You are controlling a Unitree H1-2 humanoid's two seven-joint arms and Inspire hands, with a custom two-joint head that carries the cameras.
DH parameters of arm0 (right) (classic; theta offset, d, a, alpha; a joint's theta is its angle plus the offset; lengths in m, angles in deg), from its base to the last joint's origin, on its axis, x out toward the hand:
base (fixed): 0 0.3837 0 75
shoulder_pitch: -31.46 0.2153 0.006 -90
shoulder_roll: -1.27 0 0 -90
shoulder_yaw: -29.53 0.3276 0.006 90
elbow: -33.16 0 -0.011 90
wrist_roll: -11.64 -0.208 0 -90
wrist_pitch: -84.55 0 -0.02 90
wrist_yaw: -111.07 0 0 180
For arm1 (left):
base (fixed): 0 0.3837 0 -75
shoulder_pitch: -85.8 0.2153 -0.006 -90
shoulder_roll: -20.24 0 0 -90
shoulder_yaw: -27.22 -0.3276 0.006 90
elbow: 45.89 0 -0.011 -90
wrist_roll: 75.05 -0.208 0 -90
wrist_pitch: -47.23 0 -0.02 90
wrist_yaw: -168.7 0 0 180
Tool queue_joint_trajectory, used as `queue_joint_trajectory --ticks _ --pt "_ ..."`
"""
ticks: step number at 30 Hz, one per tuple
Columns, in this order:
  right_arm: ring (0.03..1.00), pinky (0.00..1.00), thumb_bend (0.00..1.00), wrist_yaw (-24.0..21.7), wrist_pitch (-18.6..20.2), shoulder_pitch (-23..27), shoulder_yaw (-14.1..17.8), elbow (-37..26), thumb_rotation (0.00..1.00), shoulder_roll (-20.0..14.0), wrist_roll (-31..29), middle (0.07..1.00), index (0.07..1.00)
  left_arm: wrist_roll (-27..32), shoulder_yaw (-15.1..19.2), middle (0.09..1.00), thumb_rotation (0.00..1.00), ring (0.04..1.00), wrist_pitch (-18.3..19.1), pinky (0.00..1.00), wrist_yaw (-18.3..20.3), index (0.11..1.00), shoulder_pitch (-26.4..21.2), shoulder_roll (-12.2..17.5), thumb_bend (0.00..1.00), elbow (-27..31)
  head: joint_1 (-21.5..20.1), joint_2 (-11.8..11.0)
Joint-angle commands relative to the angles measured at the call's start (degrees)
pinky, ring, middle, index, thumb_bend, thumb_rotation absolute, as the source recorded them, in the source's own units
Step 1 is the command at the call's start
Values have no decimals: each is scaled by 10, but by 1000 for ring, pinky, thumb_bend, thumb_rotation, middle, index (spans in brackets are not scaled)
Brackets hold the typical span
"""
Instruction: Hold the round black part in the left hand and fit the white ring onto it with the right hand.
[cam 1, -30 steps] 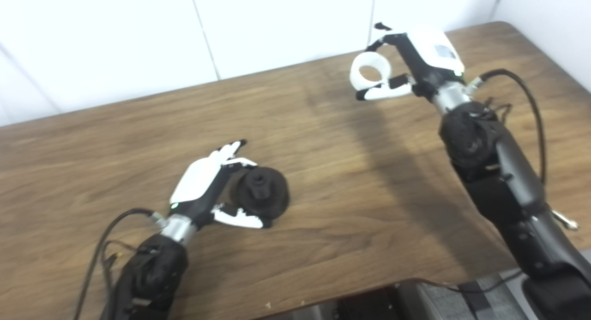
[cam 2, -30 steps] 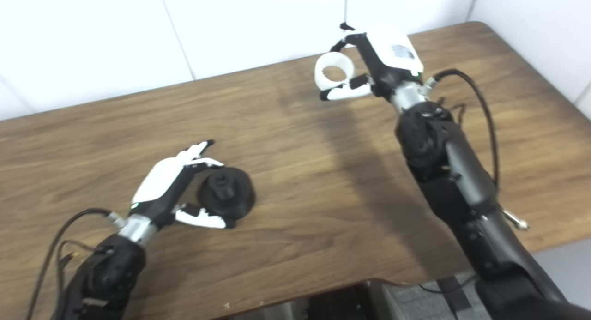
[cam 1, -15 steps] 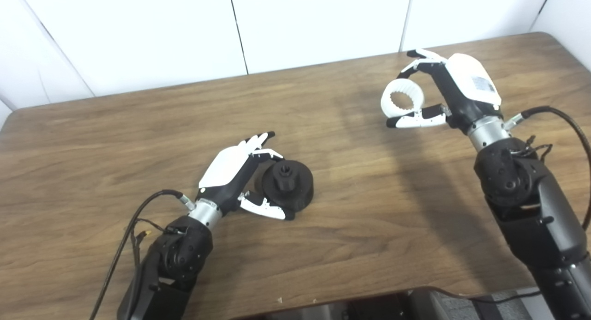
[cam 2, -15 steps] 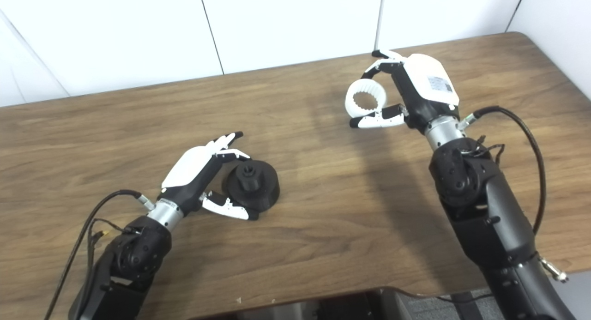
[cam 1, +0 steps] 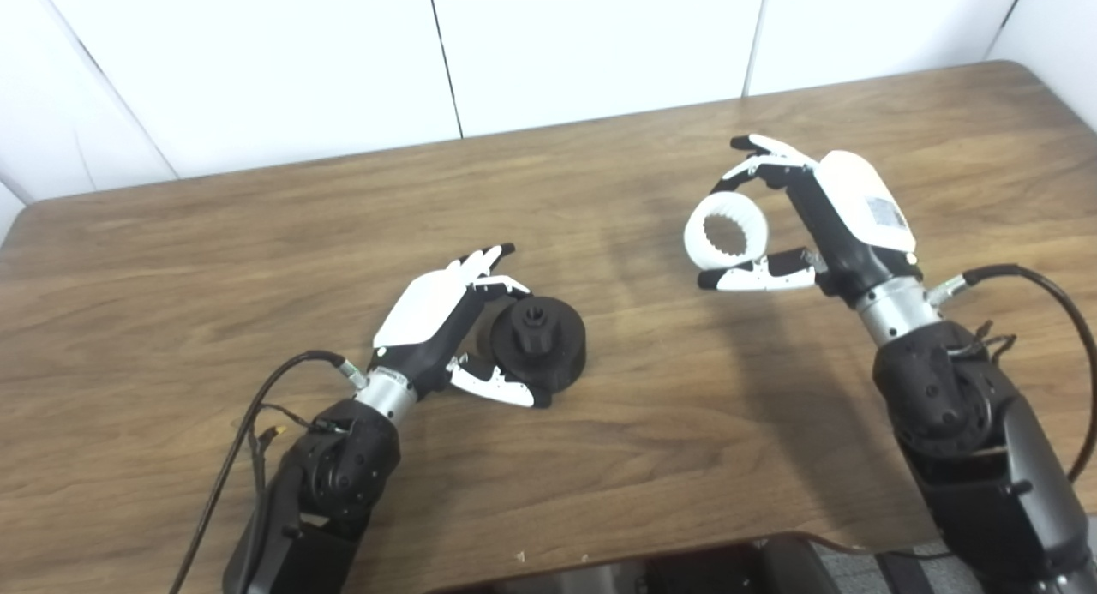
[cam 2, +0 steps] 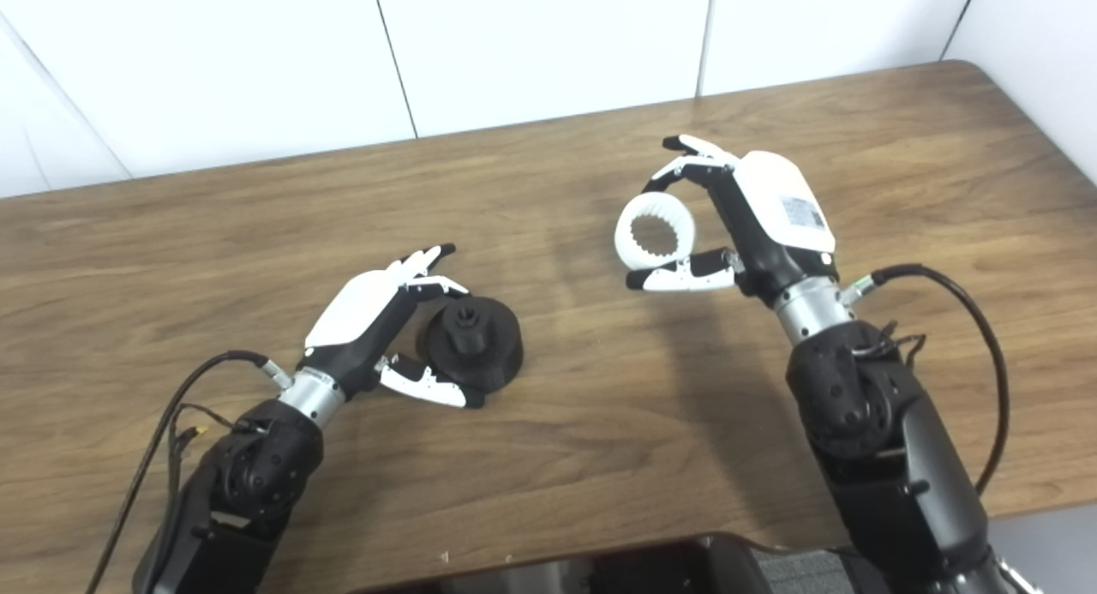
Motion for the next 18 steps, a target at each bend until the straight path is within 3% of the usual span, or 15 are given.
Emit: queue_joint_trajectory --ticks 1,6,18 --pt "847 775 804 -2 -16 12 -2 -35 313 8 5 871 601 -2 2 1000 364 1000 -5 1000 -10 618 -26 -2 982 13 0 0" --pt "867 840 799 -15 -17 8 -17 -48 317 21 9 874 603 -5 2 1000 358 1000 -2 1000 -7 619 -24 -5 982 17 6 0" --pt "871 862 794 -37 -21 26 -57 -39 287 60 14 879 608 -20 -7 1000 347 1000 6 1000 -6 621 -21 -18 968 21 30 4"
